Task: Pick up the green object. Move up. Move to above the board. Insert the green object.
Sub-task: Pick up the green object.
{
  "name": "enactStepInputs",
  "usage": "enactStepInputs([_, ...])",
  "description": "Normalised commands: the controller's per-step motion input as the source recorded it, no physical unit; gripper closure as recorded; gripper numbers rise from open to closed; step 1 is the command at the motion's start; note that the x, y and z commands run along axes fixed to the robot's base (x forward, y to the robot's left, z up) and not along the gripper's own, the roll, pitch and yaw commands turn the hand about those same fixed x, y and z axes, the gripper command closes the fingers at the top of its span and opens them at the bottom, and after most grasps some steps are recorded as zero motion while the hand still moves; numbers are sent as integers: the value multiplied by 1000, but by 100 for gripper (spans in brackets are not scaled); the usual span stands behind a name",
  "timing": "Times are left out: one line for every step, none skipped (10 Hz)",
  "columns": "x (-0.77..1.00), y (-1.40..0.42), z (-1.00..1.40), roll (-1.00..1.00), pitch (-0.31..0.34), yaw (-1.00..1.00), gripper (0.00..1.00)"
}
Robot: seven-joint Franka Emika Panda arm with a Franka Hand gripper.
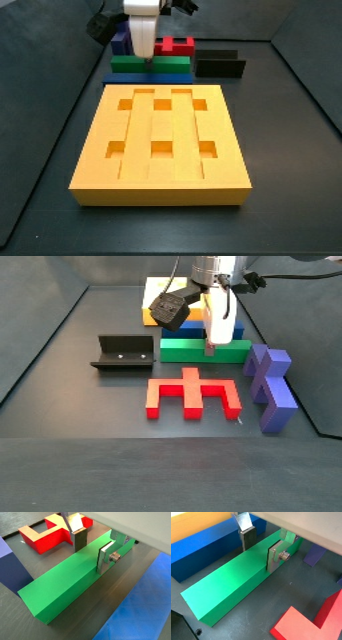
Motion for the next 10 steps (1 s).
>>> enactStepInputs([0, 0, 0, 0, 0, 0, 100])
enactStepInputs([0, 0, 0, 0, 0, 0, 100])
enactStepInputs([0, 0, 0, 0, 0, 0, 100])
enactStepInputs([0, 0, 0, 0, 0, 0, 100])
enactStepInputs([0, 0, 0, 0, 0, 0, 100])
enactStepInputs([0, 0, 0, 0, 0, 0, 100])
enactStepInputs([0, 0, 0, 0, 0, 0, 100])
enactStepInputs([0, 0, 0, 0, 0, 0, 100])
enactStepInputs([0, 0, 0, 0, 0, 0, 100])
enactStepInputs([0, 0, 0, 0, 0, 0, 100])
